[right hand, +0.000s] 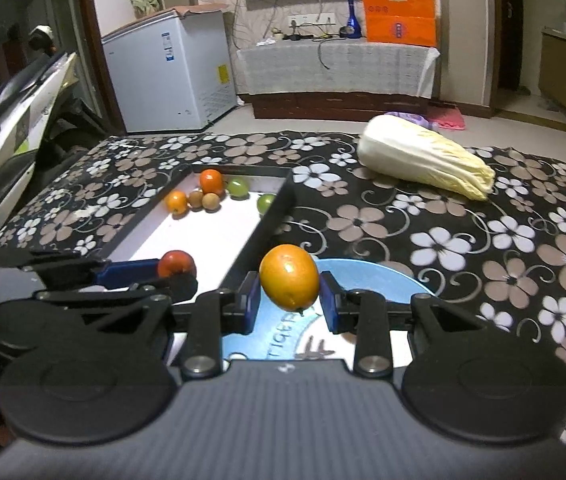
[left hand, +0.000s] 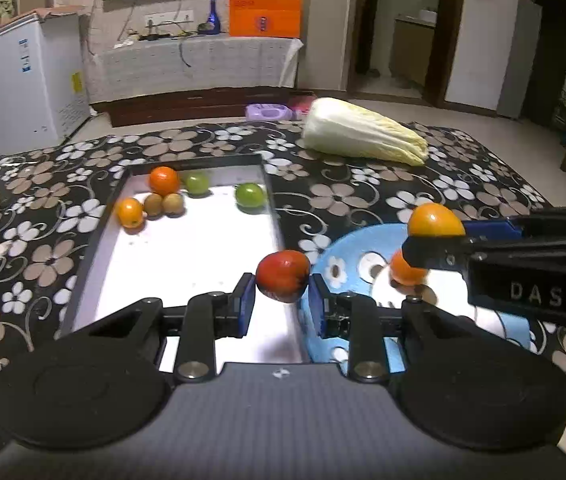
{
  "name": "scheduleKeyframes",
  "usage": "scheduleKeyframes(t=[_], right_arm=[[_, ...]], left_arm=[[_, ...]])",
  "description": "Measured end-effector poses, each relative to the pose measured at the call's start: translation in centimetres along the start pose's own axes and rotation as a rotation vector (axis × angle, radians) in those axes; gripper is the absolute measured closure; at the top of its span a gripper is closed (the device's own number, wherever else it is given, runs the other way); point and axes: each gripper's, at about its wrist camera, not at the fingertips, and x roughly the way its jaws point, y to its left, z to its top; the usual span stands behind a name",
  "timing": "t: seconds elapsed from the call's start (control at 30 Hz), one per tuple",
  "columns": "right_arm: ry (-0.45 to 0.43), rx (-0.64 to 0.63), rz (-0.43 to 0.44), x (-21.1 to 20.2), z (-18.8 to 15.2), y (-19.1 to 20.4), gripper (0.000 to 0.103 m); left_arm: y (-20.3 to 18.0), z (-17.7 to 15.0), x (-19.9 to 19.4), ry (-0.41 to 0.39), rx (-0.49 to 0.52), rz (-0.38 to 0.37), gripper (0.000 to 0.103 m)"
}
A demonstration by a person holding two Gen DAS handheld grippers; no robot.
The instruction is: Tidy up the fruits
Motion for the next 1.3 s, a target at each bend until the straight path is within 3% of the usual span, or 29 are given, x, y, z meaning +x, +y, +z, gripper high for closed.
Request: scheduleKeyframes(t=[0.27,1.3], right_arm=[[0.014,0.027,-0.032,0.5,-0.2,-1.7,0.068],[0.038,0.014,-0.039,1.2,-0.4,-2.2,0.068]], left_arm=[[-1.8,-0.4,0.7,0.009,0.042,-0.045,0.069],[-5.9,-1.6,1.1,0.014,0.142,-0.162,0.069]])
